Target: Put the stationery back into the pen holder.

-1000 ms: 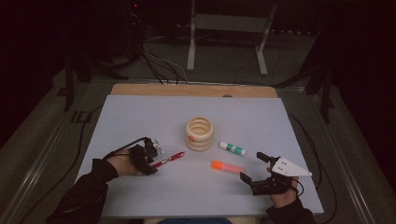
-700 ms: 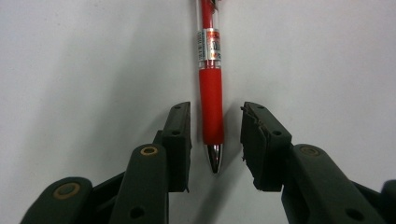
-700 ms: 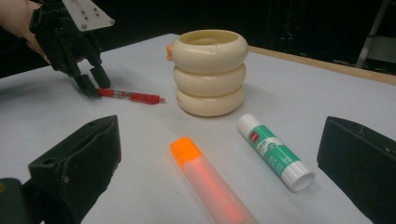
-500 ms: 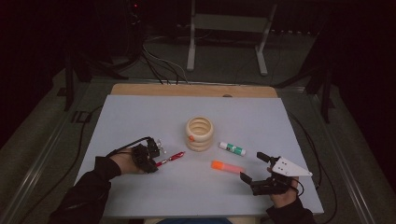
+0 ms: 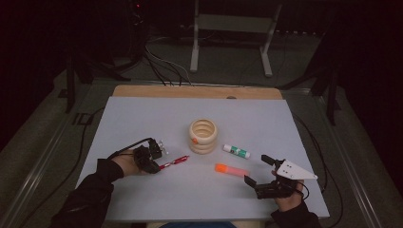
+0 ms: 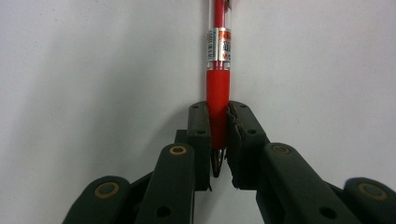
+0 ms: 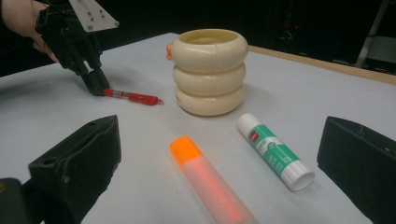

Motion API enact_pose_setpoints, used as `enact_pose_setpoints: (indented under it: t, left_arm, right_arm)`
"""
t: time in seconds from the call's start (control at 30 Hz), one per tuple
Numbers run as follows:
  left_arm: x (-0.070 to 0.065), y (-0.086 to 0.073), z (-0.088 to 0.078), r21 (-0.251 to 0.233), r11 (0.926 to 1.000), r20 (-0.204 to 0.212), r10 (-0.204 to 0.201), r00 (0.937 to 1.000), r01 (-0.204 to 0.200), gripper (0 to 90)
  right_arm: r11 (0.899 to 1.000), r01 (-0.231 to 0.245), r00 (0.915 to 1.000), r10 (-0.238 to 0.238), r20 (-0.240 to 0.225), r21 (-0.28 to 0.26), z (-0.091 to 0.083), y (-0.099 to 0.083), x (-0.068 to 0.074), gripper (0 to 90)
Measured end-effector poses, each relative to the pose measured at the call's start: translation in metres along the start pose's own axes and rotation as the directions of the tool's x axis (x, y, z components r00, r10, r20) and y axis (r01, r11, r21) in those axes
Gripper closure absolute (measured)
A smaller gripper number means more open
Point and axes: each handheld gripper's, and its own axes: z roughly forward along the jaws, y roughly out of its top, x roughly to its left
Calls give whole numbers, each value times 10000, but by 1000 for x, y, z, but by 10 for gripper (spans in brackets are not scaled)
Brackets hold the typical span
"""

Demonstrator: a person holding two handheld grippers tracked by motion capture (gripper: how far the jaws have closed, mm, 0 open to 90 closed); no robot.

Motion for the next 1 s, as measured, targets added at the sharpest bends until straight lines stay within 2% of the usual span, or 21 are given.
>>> enact_pose_setpoints:
  t: [0.17, 0.37, 0.47, 0.63, 0.77, 0.87, 1.0]
  left_arm:
    - [1, -1, 0, -58, 9999, 90, -115, 9999, 116, 814]
    - [1, -2, -2, -75, 10000, 79, -24, 10000, 25, 815]
    - [2, -5, -6, -286, 9995, 228, -135, 9996, 141, 815]
    - [0, -7, -13, -528, 9986, 470, -36, 9989, 61, 815]
    - [-2, -5, -16, -589, 9983, 676, 35, 9977, 5, 815]
    - [-5, -2, -17, -484, 9988, 805, 96, 9967, -57, 815]
    - [-7, 1, -19, -522, 9986, 1024, 162, 9946, -109, 815]
  right_arm:
    - [10000, 14, 10000, -14, -7, 5, 0, 0, 0, 0]
    - [10000, -9, 10000, 9, 0, 11, 0, 0, 0, 0]
    - [10000, 3, 10000, -3, 7, 5, 0, 0, 0, 0]
    - [10000, 2, 10000, -3, 24, 29, 1, 0, 0, 0]
    - [10000, -62, 9997, 61, 250, 17, 0, 0, 0, 0]
    - [9998, 218, 9992, -219, 332, 29, 1, 2, 2, 0]
    - [9947, 1027, 9943, -1027, 283, 12, 2, 8, 10, 0]
